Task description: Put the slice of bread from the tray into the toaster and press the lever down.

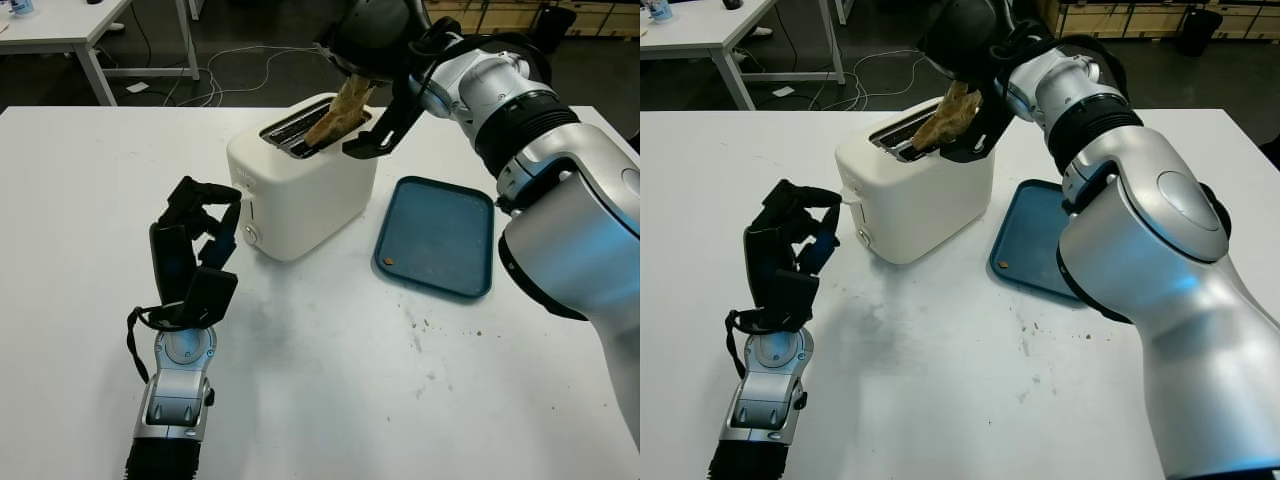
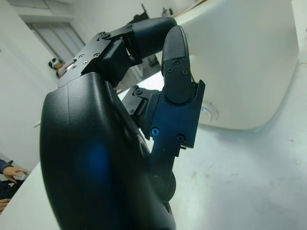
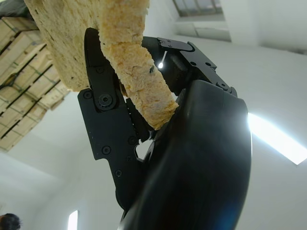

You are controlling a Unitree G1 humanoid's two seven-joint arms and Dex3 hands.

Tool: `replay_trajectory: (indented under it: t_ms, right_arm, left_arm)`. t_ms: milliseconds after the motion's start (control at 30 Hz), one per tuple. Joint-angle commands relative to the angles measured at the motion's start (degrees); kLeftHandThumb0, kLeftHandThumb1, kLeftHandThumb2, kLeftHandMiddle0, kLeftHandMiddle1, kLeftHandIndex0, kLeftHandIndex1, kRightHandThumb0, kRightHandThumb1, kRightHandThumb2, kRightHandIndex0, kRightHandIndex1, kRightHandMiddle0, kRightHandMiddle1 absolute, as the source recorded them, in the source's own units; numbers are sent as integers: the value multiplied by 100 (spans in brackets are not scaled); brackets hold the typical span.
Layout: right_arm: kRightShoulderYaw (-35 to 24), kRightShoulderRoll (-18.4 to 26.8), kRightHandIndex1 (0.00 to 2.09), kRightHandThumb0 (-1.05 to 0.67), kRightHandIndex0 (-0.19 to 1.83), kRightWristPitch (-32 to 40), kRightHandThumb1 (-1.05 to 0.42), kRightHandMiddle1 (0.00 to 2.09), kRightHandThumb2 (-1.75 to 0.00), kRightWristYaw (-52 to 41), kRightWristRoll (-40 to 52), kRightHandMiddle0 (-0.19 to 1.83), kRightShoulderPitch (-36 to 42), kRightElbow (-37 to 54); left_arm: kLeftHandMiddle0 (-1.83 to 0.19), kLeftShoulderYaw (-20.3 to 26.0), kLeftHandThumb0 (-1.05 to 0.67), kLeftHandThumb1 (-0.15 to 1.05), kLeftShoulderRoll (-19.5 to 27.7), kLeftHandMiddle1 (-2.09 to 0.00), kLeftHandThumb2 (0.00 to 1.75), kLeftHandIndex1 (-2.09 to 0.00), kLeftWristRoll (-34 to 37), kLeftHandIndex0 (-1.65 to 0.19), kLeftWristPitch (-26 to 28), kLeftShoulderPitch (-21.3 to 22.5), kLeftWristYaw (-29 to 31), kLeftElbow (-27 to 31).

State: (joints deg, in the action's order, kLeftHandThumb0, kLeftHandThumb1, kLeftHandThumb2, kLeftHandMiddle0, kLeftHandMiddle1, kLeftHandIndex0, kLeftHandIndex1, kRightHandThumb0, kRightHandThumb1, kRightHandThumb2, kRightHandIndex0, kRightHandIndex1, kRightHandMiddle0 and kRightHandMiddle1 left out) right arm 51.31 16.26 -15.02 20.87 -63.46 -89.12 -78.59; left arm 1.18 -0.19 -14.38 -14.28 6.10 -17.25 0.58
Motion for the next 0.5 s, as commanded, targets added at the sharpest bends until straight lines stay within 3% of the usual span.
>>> replay_trajectory:
  t_ms: [0,133,167,233,367,467]
  right_arm:
    - [-16,-66,175,-46,101,76,-92,163,-19,50,36,65,49,16]
    - [93,-135,175,-50,103,38,-92,137,-11,-15,-38,73,146,-1]
    - [123,-154,175,-49,103,44,-92,156,-22,-82,-51,65,156,-7]
    - [145,-195,175,-48,102,85,-92,170,-31,-116,-43,62,205,-7]
    - [250,-277,175,-47,103,220,-92,174,-34,-111,-121,67,272,-10]
    - [259,-367,175,-44,101,287,-92,174,-29,-301,-83,60,268,-18]
  left_arm:
    - [-76,1,-48,92,-26,-175,28,-144,-19,-66,-54,-59,-40,17]
    - [-76,-9,-49,92,-22,-175,29,-143,-25,-65,-44,-77,-19,28]
    - [-76,-9,-48,92,-18,-175,29,-143,-16,-65,-56,-78,-9,24]
    - [-76,-5,-48,92,-21,-175,29,-143,-12,-65,-61,-77,-12,26]
    - [-77,-11,-48,92,-23,-175,29,-144,-77,-65,-53,-75,-60,32]
    - [-77,-8,-48,92,-37,-175,29,-144,-61,-66,-31,-71,-59,33]
